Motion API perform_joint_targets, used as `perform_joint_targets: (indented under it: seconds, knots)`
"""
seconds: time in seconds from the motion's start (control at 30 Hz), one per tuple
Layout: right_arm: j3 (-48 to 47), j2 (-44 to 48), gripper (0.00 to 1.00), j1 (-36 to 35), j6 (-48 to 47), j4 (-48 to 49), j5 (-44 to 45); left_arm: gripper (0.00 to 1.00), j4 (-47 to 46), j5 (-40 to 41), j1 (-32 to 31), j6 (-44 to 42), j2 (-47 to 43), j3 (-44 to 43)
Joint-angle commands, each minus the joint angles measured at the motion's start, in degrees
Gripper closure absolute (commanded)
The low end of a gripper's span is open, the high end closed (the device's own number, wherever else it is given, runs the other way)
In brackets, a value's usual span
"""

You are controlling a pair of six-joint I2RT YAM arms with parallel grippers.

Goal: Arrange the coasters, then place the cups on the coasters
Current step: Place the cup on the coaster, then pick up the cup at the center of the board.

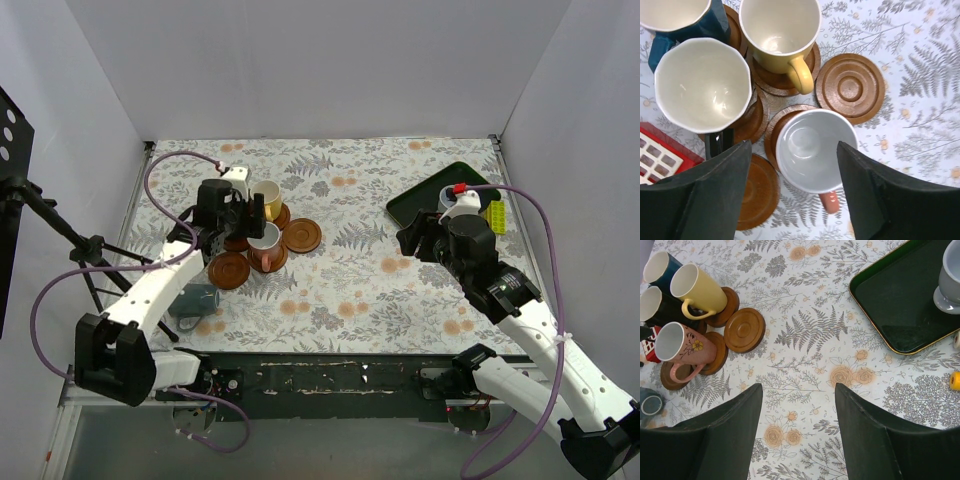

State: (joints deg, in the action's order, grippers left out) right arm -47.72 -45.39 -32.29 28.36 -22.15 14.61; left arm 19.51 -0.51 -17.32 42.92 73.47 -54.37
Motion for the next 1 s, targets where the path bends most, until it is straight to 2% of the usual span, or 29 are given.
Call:
perform_joint_targets:
  seconds: [0.0,0.13,0.27,0.43,0.57,0.63,0.97]
  knots:
    - [-0.8,0.1,0.32,0.1,-1.4,2.3,-0.8,0.23,3.3,-0.3,0.2,3.6,-6.1,-1.7]
    - [-2.5,-0.8,0.32,0.1,-4.9,2.1,-2.8,0.02,8.1,3.0,1.0,11.6,-12.2,-0.5]
    - [-4.0,-3.8,0.32,0.0,-11.4,3.6,-13.4,0.02,15.3,5.1,3.3,22.0,-16.1,0.1]
    - [-3.1,-6.9,0.32,-0.1,-11.7,6.7,-21.1,0.02,25.1,16.0,4.2,36.5,-20.6,2.4]
    - [-3.3,-8.1,0.32,-0.2,-11.9,8.0,-22.4,0.02,32.6,21.9,5.6,49.2,-24.3,4.8]
    - [-3.7,-8.4,0.32,-0.2,-12.4,8.0,-22.1,0.02,36.9,25.7,5.7,58.5,-26.3,5.4]
    - [-2.4,-8.0,0.33,-0.2,-12.8,9.1,-22.3,0.02,47.3,33.8,7.0,78.3,-24.9,6.8]
